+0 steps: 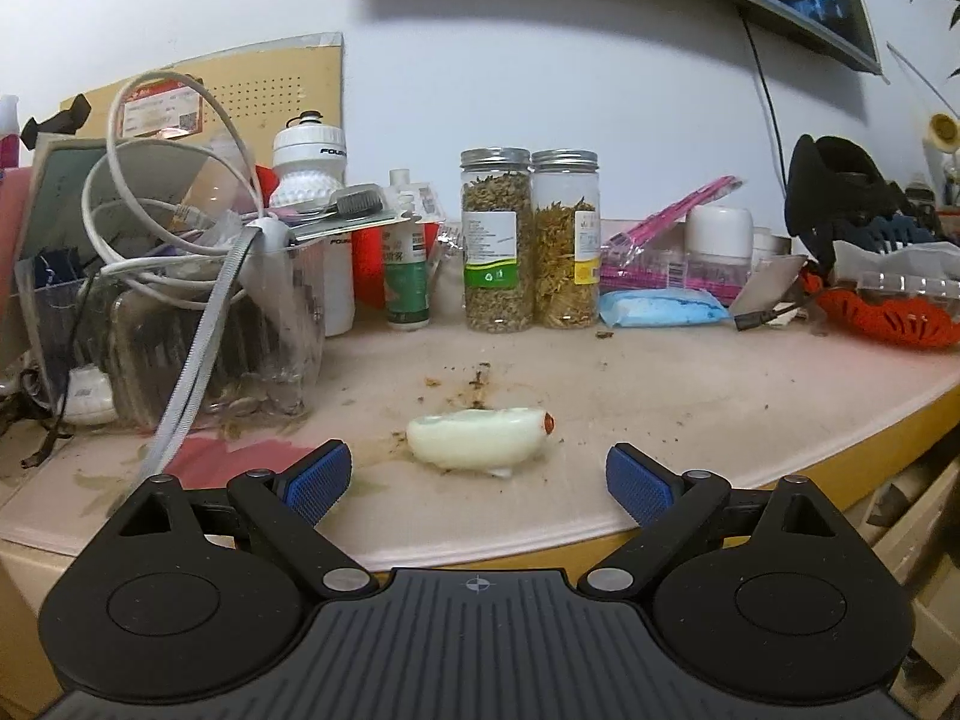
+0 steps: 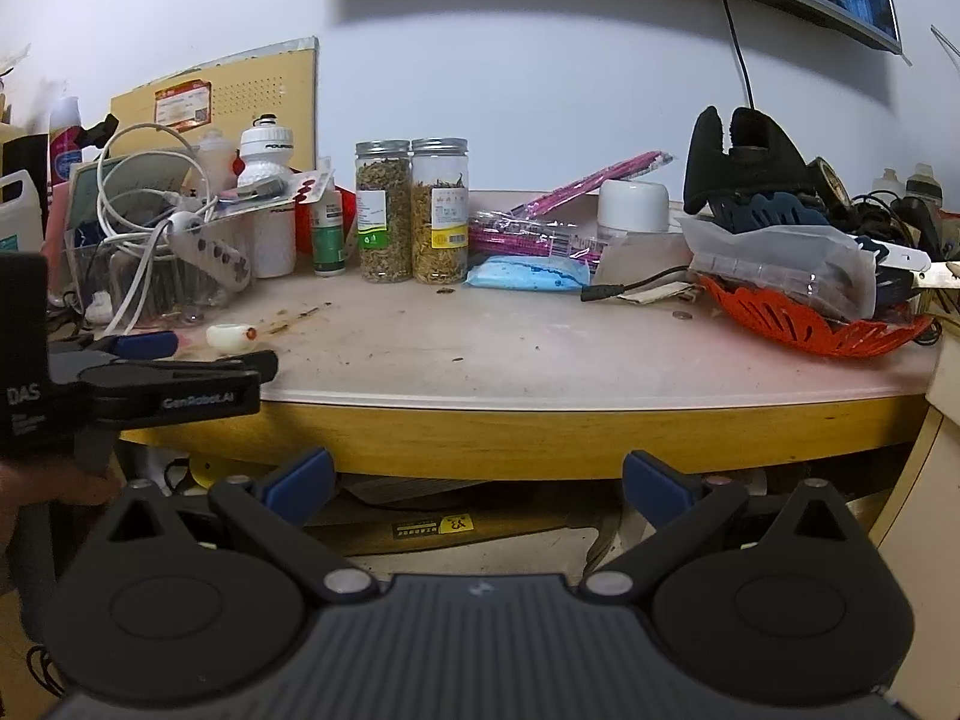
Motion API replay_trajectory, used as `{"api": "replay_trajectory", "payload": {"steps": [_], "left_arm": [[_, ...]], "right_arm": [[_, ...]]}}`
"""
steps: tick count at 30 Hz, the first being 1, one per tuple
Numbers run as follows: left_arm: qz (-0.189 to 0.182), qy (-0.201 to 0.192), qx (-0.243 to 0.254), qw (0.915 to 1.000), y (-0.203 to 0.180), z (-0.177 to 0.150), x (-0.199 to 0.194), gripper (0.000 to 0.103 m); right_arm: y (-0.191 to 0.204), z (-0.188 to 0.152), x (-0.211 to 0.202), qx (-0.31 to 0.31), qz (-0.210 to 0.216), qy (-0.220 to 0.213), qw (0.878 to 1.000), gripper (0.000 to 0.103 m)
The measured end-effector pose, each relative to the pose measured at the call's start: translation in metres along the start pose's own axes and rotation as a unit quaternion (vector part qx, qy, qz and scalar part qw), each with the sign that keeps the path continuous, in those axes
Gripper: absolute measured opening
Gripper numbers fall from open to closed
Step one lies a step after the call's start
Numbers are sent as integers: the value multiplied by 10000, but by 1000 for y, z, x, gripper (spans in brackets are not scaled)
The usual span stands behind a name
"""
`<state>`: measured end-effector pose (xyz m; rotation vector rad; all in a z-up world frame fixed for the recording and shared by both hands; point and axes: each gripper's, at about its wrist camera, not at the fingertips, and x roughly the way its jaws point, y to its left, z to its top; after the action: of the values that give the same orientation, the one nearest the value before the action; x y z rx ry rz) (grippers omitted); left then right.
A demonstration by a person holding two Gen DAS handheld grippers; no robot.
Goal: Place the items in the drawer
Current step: 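Raise the left gripper to the white egg-shaped object on the countertop, then close the left gripper on the white egg-shaped object and lift it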
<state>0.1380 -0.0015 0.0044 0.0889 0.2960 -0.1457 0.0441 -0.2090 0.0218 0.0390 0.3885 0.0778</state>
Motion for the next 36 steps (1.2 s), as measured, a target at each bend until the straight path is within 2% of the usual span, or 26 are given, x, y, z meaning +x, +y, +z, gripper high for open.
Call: {"api": "replay_trajectory", "payload": {"steps": [16, 18, 20, 21, 22, 23, 36], "left_arm": [[-139, -89, -120, 9998, 3, 3, 20, 93], [-166, -87, -112, 9998, 3, 4, 20, 86], [-227, -93, -85, 9997, 2, 4, 19, 69], [-236, -92, -68, 9997, 1, 5, 19, 65], [-245, -90, -50, 9996, 0, 5, 18, 55], [-254, -89, -33, 9996, -1, 5, 18, 52], [-178, -87, -131, 9997, 4, 6, 18, 51]], "right_arm": [[4, -2, 6, 5, 6, 197, 9998, 103], [4, -2, 6, 6, 5, 223, 9998, 103], [4, -2, 7, 6, 1, 240, 9997, 103], [4, -3, 7, 5, -4, 239, 9997, 103], [4, -3, 6, 5, -8, 238, 9997, 103], [4, -3, 6, 4, -13, 237, 9997, 103], [6, -4, 6, -107, -8, 223, 9997, 103]]}}
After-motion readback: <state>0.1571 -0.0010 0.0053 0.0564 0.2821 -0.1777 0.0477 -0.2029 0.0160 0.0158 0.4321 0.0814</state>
